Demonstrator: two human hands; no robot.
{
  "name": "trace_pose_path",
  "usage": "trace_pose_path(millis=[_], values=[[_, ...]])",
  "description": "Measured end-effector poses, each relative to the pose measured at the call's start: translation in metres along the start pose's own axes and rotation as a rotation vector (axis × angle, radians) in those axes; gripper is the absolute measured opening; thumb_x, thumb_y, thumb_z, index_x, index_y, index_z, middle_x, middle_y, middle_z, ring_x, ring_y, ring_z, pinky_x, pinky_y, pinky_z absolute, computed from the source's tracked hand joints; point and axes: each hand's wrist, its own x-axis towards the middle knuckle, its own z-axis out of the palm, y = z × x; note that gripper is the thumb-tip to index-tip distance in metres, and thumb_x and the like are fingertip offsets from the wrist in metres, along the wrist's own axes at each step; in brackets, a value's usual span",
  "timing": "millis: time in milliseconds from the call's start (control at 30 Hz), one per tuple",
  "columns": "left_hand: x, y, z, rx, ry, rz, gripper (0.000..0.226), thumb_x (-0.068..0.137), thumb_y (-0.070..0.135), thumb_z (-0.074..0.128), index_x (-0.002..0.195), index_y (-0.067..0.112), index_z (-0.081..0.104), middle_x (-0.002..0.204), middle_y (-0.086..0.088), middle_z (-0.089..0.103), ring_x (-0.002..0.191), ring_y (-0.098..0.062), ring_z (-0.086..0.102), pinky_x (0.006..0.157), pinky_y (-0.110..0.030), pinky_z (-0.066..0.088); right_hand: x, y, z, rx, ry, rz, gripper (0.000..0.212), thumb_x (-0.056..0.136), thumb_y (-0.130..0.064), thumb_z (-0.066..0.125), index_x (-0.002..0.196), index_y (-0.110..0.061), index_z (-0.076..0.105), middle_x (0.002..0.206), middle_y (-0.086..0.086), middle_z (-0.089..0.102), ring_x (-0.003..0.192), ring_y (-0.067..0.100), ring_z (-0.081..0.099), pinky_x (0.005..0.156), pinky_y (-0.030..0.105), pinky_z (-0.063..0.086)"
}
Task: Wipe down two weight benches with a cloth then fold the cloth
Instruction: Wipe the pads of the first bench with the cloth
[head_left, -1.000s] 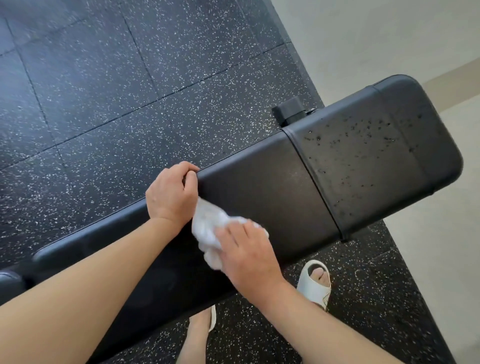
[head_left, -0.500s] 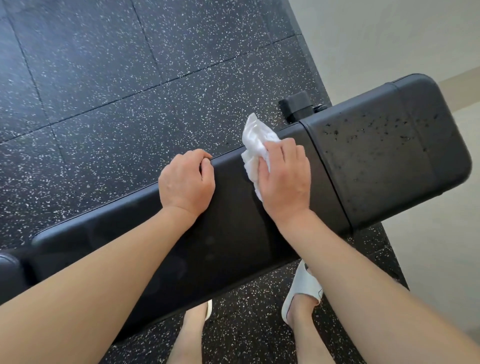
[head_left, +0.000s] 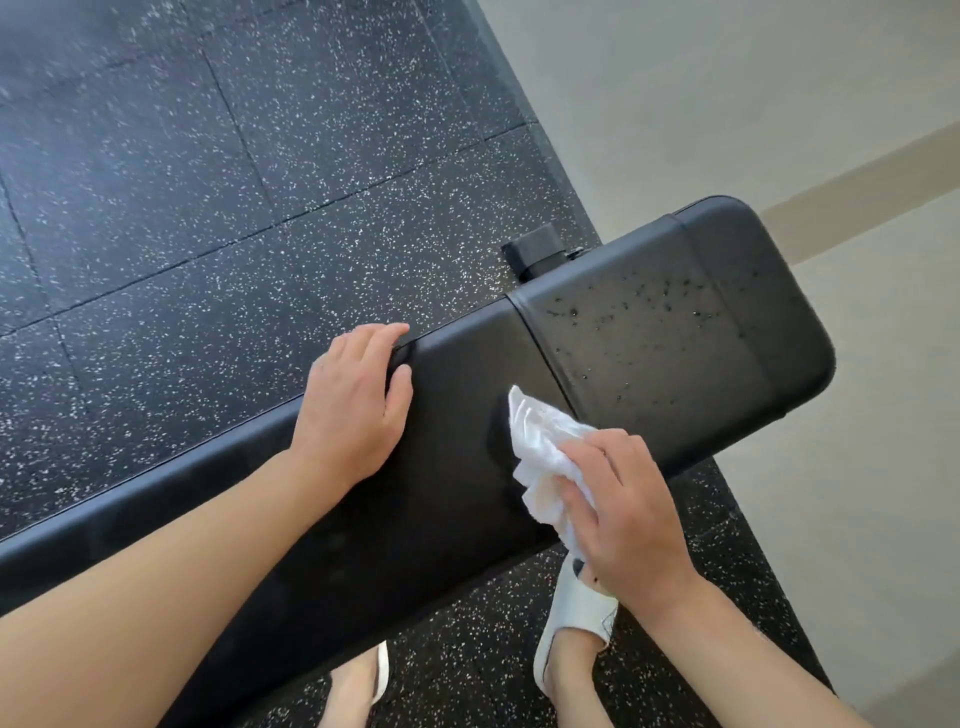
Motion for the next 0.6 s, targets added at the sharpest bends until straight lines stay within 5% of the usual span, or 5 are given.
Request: trace_pose_path(millis=[200, 600], values=[[0.046, 0.076, 0.043, 0.060, -0.025, 0.012, 0.049, 0.107, 0.035, 0.043, 0.153, 0.016, 0.047, 0.145, -0.004, 0.057, 0.130, -0.029, 0.053, 0.107, -0.047, 0.039, 0.018, 0.040, -0.014, 0.003, 0.109, 0.080, 0.023, 0.101, -0.016, 0.061, 0.121, -0.008, 0.065, 0.112, 0.006, 0.055, 0.093, 0.021, 0.049, 0.076, 0.040, 0.052], [0.048, 0.084, 0.058, 0.190, 0.068, -0.055, 0.055, 0.098, 0.040, 0.038, 0.146, 0.018, 0.052, 0.129, -0.003, 0.064, 0.115, -0.029, 0.059, 0.101, -0.045, 0.041, 0.138, 0.039, 0.032, -0.124, 0.171, 0.109, 0.023, 0.099, -0.028, 0.060, 0.112, -0.012, 0.068, 0.105, 0.009, 0.060, 0.085, 0.029, 0.053, 0.066, 0.042, 0.045]])
